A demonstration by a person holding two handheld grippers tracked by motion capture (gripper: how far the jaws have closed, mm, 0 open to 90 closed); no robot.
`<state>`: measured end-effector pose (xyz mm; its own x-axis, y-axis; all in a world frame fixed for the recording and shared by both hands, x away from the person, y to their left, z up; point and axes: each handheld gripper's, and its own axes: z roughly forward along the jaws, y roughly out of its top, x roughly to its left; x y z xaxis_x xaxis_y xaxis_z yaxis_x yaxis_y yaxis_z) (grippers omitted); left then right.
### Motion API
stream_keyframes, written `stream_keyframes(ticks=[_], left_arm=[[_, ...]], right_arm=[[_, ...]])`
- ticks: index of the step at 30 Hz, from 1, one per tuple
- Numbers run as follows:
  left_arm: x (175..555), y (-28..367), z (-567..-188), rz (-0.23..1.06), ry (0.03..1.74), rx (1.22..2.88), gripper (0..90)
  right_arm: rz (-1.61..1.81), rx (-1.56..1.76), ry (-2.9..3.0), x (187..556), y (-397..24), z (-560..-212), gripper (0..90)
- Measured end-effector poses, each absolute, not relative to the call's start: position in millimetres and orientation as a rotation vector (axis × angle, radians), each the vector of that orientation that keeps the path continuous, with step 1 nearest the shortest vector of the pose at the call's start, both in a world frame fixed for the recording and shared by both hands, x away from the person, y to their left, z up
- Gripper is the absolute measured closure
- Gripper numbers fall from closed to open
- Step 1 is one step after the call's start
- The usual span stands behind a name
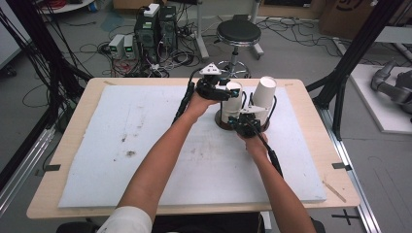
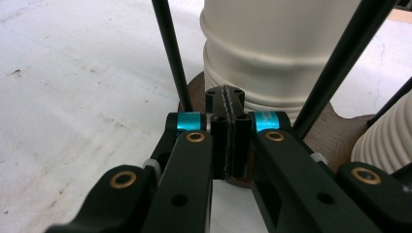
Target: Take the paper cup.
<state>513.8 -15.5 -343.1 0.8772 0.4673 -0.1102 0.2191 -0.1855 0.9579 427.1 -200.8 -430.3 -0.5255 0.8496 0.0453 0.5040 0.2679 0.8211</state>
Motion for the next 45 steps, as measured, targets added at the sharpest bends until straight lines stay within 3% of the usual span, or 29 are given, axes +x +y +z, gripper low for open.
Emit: stream_keyframes(ticks=[13, 20, 33, 45], left_arm=[[503.8, 0.7, -307.4, 0.266, 0.513, 1.68, 35.7], [494.4, 6.5, -284.4, 0.277, 0.489, 1.652, 35.7], [460.0, 38.9, -268.3, 0.255, 0.451, 1.655, 35.8], [415.2, 93.9, -300.4, 0.262, 0.44, 1.673, 35.8]], right_arm=[[1.169, 1.247, 2.145, 425.9, -201.0, -429.8, 86.1], [1.192, 1.241, 2.159, 419.5, -207.8, -418.9, 63.8], [1.383, 1.107, 2.244, 396.1, -221.1, -403.1, 36.3], [1.43, 0.97, 2.312, 379.5, -233.7, -406.3, 24.2]])
